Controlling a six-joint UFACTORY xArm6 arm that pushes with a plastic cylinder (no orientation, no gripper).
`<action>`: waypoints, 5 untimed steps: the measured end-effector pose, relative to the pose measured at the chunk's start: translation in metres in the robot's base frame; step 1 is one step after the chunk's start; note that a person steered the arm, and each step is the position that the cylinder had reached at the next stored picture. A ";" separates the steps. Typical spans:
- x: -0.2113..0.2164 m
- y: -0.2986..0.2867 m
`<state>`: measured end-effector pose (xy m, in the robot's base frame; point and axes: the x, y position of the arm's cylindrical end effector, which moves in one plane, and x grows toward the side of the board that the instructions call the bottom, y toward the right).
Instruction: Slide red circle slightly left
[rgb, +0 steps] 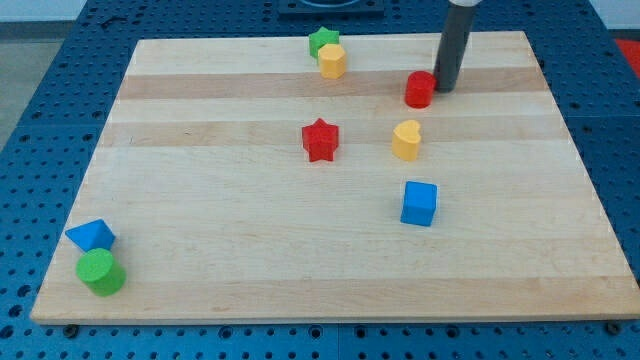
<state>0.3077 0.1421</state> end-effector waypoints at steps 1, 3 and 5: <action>0.019 -0.003; 0.031 -0.030; 0.027 -0.069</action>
